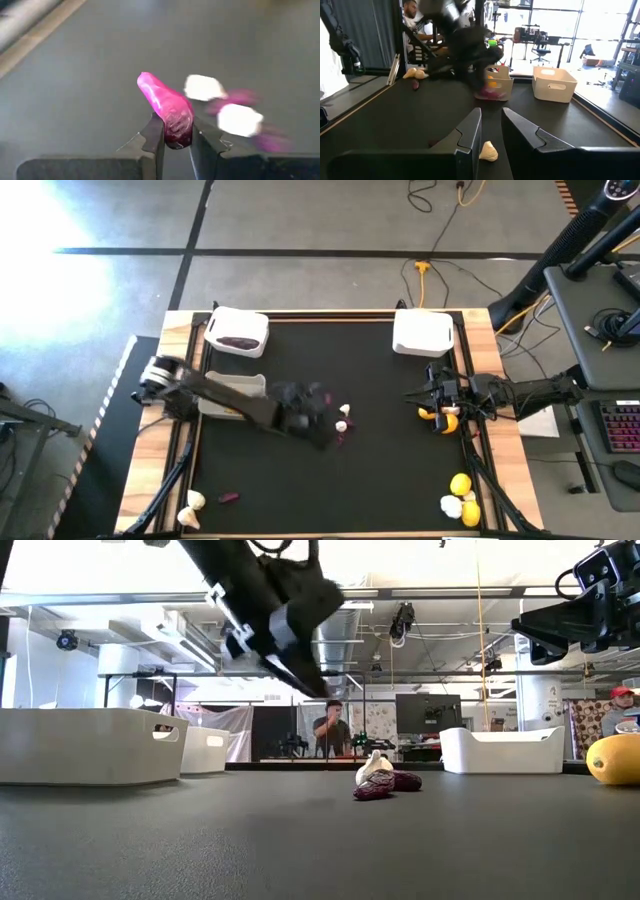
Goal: Sort produce into baskets
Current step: Put the eggplant into the left white bin
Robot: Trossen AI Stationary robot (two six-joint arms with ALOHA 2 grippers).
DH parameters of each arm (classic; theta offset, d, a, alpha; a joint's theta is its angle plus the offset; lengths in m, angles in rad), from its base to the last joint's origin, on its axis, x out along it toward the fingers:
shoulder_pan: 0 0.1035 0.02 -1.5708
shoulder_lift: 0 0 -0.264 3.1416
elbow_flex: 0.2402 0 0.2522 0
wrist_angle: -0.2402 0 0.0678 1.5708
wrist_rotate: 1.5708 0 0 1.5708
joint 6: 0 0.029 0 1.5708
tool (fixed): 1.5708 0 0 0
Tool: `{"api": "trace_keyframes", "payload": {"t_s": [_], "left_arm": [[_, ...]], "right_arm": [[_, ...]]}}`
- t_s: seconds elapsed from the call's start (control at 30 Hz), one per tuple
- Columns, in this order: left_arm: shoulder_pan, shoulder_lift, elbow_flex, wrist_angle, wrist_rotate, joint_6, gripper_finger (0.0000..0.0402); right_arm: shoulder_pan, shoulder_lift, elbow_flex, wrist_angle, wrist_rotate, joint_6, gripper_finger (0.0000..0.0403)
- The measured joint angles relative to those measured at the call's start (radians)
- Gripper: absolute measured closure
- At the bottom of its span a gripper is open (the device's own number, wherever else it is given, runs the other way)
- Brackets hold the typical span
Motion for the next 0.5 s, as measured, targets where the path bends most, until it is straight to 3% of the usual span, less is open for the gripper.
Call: {"api": "trace_keyframes", "payload": {"t_s": [0.1, 0.2, 0.5], "left_arm": [[0.108, -0.078, -0.001, -0.136, -0.014, 0.04, 0.0351], [0.254, -0.129, -0.001, -0.237, 0.041, 0.09, 0.0351], [0.772, -0.147, -0.003, -0.4, 0.184, 0.193, 0.0351]], "right_arm": [[0.0, 0.0, 0.0, 0.0, 0.0, 0.0, 0.0335], [0.0, 0.0, 0.0, -0.001, 0.0, 0.0, 0.0335], [0.0, 0.0, 0.0, 0.0, 0.0, 0.0, 0.0335]]}}
